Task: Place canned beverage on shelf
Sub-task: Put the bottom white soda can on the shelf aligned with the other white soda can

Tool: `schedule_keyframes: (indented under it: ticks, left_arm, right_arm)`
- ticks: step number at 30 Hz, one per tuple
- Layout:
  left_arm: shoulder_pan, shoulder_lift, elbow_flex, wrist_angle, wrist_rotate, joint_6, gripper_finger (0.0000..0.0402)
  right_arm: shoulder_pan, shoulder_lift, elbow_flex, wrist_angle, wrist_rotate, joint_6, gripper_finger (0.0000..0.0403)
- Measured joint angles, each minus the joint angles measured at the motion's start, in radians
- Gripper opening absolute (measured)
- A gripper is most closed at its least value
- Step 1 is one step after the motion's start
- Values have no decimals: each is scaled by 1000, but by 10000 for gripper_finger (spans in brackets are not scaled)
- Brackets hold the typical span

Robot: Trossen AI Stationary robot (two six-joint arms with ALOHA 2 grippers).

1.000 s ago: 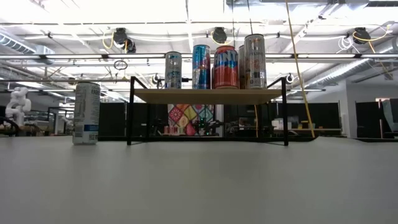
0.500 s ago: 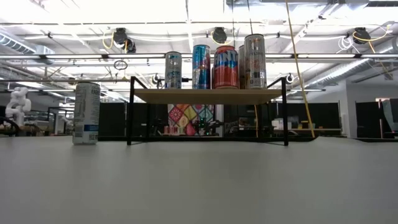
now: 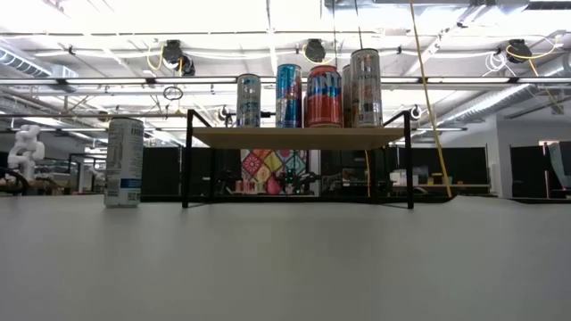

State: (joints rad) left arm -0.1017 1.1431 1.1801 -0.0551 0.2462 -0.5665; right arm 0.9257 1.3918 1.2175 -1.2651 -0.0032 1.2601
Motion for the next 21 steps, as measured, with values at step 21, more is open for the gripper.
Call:
schedule_keyframes:
  ticks: [21]
  left_arm:
    - [-7,0,0,0,-12,-1,329]
  right_arm:
    - [-9,1,-13,142,2,66,204]
